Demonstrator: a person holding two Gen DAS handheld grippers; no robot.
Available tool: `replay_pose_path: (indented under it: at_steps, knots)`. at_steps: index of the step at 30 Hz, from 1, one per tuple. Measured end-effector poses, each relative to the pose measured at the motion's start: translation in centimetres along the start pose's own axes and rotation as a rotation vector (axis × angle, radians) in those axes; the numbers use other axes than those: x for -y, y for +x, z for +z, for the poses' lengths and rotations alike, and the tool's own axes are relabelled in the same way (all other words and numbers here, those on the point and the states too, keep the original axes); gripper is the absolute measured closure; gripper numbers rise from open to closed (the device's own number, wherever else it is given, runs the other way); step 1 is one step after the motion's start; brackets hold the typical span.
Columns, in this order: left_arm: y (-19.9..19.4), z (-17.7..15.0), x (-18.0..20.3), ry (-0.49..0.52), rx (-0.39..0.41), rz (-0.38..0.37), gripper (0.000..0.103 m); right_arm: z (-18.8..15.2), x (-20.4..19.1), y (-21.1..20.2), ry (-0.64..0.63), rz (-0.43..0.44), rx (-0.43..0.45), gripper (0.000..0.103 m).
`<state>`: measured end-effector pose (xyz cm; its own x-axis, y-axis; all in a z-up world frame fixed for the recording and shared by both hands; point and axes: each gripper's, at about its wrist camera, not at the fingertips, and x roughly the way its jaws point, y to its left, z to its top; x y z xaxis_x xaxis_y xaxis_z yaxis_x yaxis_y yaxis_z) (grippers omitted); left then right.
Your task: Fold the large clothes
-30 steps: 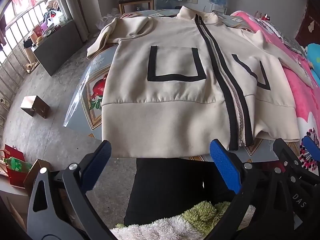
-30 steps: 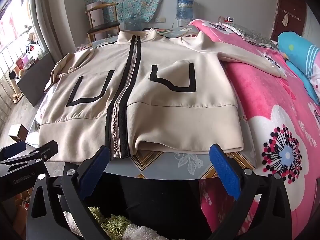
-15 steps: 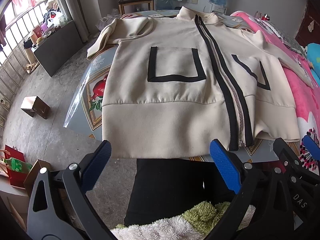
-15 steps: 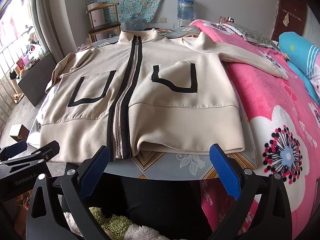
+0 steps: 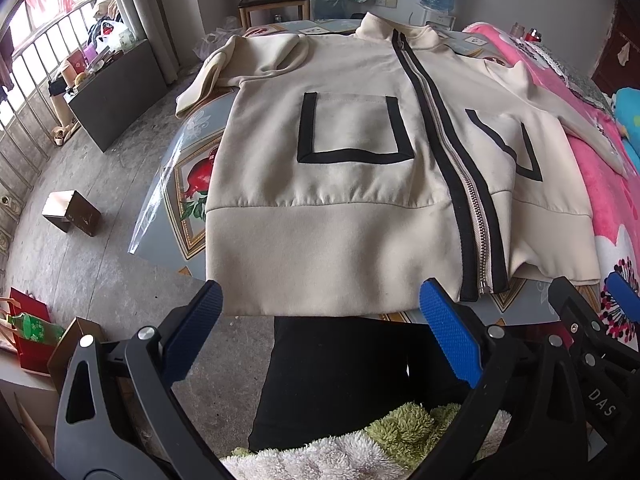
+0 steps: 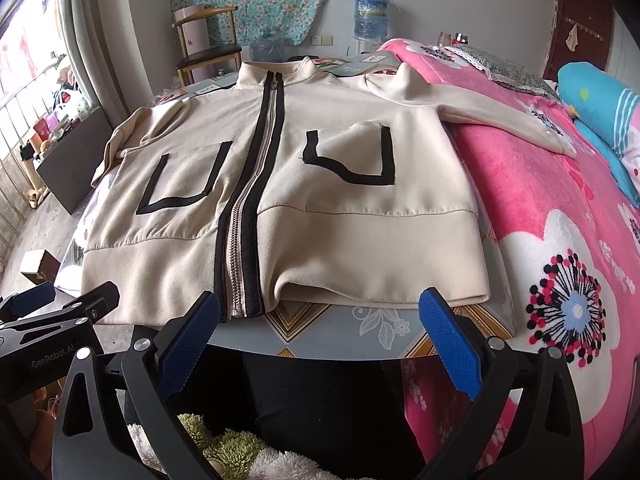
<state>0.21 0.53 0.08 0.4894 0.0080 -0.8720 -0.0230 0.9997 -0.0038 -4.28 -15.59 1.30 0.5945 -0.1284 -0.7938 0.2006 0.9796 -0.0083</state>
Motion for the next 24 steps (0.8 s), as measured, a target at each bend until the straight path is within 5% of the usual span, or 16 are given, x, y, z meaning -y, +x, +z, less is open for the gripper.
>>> replay_pose_path:
  at_steps: [24]
  knots:
    - [-0.14, -0.13, -0.36, -0.002, 0.006, 0.013, 0.008, 0.06, -0.15, -0.02, -0.002, 0.000, 0.002, 0.006]
